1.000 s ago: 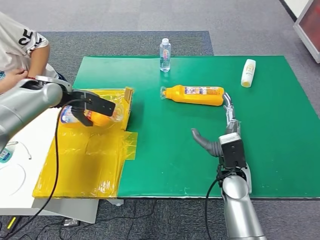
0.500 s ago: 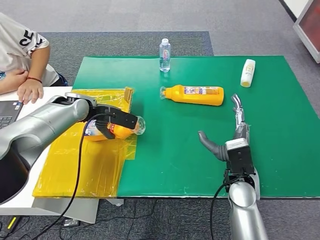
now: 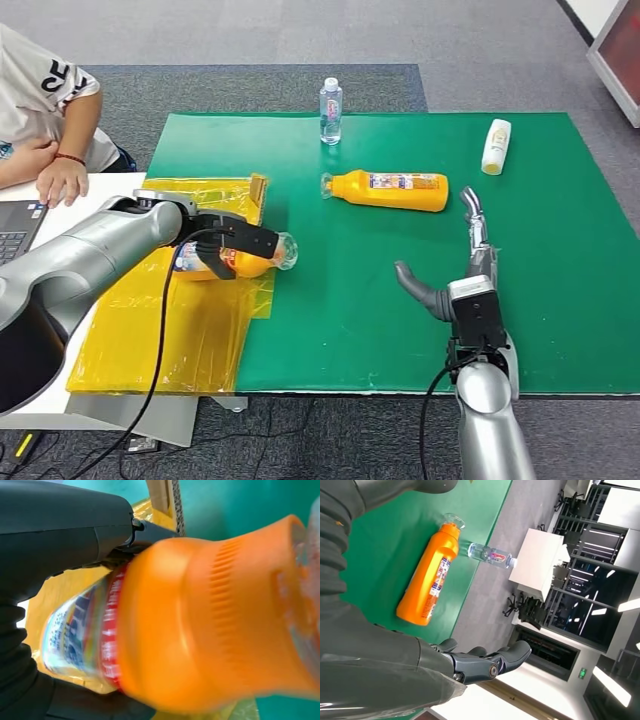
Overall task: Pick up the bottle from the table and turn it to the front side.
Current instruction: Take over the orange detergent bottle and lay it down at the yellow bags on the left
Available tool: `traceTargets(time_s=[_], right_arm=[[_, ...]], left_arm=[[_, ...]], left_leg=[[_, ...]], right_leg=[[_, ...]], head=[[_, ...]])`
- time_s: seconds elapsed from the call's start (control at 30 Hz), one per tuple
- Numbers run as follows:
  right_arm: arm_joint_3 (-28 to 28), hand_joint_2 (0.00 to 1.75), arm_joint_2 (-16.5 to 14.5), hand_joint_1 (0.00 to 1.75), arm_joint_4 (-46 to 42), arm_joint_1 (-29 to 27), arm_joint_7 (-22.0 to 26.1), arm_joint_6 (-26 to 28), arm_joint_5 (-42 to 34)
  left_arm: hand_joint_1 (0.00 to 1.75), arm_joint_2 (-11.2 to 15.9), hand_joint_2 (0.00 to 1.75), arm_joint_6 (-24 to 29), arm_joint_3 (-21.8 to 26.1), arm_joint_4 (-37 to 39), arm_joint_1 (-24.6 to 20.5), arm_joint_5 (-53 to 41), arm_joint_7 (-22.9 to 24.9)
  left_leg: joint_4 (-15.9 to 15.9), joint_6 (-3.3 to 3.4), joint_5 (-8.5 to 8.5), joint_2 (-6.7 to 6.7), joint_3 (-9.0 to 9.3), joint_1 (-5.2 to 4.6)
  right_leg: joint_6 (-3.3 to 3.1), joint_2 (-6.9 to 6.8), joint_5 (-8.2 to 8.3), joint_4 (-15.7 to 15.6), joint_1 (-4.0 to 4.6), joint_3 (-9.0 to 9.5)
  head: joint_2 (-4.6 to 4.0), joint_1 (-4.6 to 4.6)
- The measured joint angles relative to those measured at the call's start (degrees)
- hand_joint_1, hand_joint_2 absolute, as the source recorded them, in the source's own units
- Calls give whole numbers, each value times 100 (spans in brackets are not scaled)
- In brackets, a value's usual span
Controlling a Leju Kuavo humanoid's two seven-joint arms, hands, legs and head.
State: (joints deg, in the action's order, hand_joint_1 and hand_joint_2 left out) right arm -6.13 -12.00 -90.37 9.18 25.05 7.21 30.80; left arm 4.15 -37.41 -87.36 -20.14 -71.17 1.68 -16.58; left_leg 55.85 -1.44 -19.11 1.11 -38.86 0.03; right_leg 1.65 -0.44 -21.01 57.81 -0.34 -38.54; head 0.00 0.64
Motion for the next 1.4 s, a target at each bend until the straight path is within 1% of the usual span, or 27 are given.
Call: traceTargets(time_s=[0.43, 0.57, 0.67, 0.73, 0.8, 0.9, 0.97, 1.0, 1.1, 1.17, 1.27, 1.4], right_arm=[[-8, 175, 2, 0, 159, 71, -15, 26, -15], [-7, 175, 4, 0, 211, 72, -15, 63, -38], [-3, 175, 11, 0, 228, 63, 14, 105, -122], [3, 175, 26, 0, 233, 47, 73, 42, -296], [8, 175, 69, 0, 235, 13, 162, -208, -621], [11, 175, 212, 0, 251, -51, 357, -1056, -1439], [14, 175, 320, 0, 267, -100, 469, -1527, -1851], [21, 175, 365, 0, 271, -132, 503, -1647, -1947], [55, 175, 452, 0, 264, -242, 525, -1731, -1945], [72, 175, 478, 0, 238, -311, 511, -1717, -1874], [96, 175, 491, 0, 181, -389, 484, -1707, -1808], [107, 175, 494, 0, 113, -435, 439, -1644, -1699]], left_arm=[[0, 0, 175, 31, 2, 3, -1, -88, -232], [0, 2, 175, 195, 2, 0, 3, -117, -416], [0, 11, 175, 570, 34, -42, 55, -167, -729], [0, 27, 175, 1040, 97, -137, 146, -272, -906], [0, 62, 175, 1646, 226, -337, 293, -465, -1004], [0, 211, 175, 2629, 632, -936, 706, -1009, -1043], [0, 348, 175, 3108, 1038, -1501, 1110, -1569, -970], [0, 418, 175, 3281, 1279, -1809, 1339, -1900, -904], [0, 581, 175, 3607, 2099, -2741, 2109, -2842, -724], [0, 642, 175, 3697, 2648, -3305, 2620, -3247, -693], [0, 697, 175, 3729, 3347, -3967, 3247, -3567, -715], [0, 721, 175, 3808, 4093, -4607, 3860, -3796, -765]], left_leg=[[0, 0, 0, 0, 0, 0], [0, 0, 0, 0, 0, 0], [0, 0, 0, 0, 0, 0], [0, 1, 0, 0, 0, 0], [0, 1, 0, -1, 0, -1], [0, 3, -3, -2, 1, -2], [0, 3, -5, -1, 1, -2], [0, 4, -6, -1, 1, -2], [0, 3, -9, -1, -1, -2], [0, -1, -14, 0, -3, -2], [-1, -4, -18, 1, -3, -1], [-1, -4, -18, 2, -2, -1]], right_leg=[[0, 0, 1, 0, 0, 0], [0, 0, 1, 0, 0, 0], [0, 0, 1, 0, 0, 0], [0, -1, 1, 0, -1, 0], [1, -1, 0, -1, -1, 2], [1, -1, 0, -1, -2, 3], [1, 0, -1, -2, -4, 2], [1, 0, -1, -2, -4, 1], [3, 0, -6, -2, -3, -3], [4, 3, -8, -2, -3, -5], [1, 6, -10, -2, -2, -8], [-1, 6, -10, -1, -2, -8]], head=[[0, 0], [0, 0], [0, 0], [0, 1], [0, 0], [0, 0], [0, 0], [0, 0], [0, -1], [0, -1], [0, -1], [0, 0]])
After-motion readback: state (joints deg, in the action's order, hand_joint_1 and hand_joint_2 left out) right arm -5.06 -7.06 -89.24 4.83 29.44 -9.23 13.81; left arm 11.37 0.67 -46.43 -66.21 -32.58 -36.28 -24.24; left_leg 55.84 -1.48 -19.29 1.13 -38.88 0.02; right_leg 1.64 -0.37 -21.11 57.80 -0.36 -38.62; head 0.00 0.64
